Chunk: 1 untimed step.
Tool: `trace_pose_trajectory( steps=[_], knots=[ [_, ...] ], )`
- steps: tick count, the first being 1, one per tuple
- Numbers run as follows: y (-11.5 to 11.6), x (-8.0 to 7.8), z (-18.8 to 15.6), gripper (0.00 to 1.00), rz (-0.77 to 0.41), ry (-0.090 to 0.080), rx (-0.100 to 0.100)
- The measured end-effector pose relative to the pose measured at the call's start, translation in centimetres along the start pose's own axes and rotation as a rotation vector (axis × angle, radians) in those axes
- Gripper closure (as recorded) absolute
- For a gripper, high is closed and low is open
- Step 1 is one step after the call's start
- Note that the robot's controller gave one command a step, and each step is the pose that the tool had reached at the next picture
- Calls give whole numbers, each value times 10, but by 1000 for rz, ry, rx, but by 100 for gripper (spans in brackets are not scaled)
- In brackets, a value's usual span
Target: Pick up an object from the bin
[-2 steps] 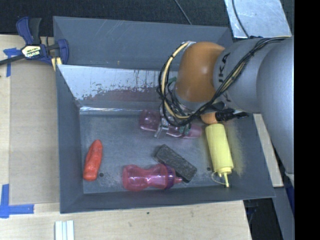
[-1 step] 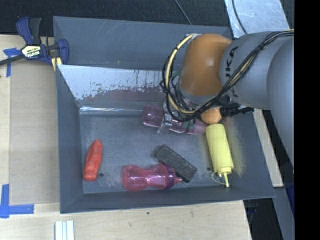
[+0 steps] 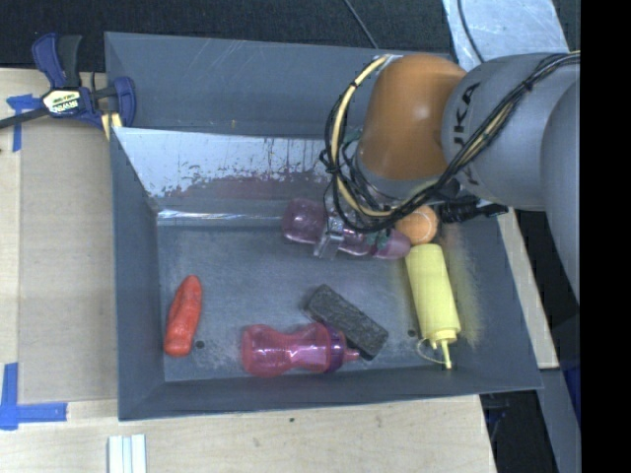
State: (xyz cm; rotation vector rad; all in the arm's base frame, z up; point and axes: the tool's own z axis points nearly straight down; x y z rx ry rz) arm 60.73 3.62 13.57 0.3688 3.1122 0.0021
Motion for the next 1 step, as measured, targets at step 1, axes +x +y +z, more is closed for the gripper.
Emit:
trace_pose_trajectory(
  steps=[1],
  knots=[
    [0,-1,-13,100,0,-3,-1]
  ],
)
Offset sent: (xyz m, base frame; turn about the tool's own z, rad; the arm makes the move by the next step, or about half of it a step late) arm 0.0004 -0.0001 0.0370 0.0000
